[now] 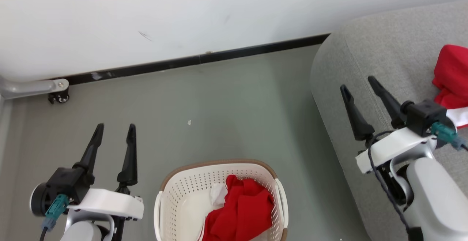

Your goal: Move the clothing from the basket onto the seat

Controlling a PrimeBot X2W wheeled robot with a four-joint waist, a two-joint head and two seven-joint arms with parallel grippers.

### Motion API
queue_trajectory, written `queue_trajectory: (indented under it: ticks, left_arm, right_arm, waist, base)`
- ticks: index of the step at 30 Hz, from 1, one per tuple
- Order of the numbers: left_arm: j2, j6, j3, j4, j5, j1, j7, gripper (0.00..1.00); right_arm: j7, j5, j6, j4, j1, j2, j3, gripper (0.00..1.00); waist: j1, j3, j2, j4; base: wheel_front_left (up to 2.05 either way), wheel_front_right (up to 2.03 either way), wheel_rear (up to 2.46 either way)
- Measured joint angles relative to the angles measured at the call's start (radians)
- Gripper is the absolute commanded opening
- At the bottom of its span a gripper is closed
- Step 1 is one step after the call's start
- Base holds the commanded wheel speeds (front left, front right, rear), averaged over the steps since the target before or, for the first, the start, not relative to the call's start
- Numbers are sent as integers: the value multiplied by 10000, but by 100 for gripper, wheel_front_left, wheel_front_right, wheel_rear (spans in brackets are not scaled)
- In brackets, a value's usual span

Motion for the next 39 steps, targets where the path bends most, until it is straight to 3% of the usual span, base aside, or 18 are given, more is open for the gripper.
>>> queue_trajectory:
  ticks: [17, 39]
  left_arm:
    - [203, 849, 811, 272, 209, 1589, -27, 100]
    - [226, 656, 591, 491, 211, 2511, -27, 100]
  right_arm:
    - [0, -1110, 0, 82, 1918, 696, -491, 100]
    - [104, -1733, 0, -345, 3342, 1127, -736, 100]
  waist:
    - [0, -1218, 0, 500]
    - [0, -2121, 0, 698]
  base:
    - [0, 0, 0]
    - [0, 0, 0]
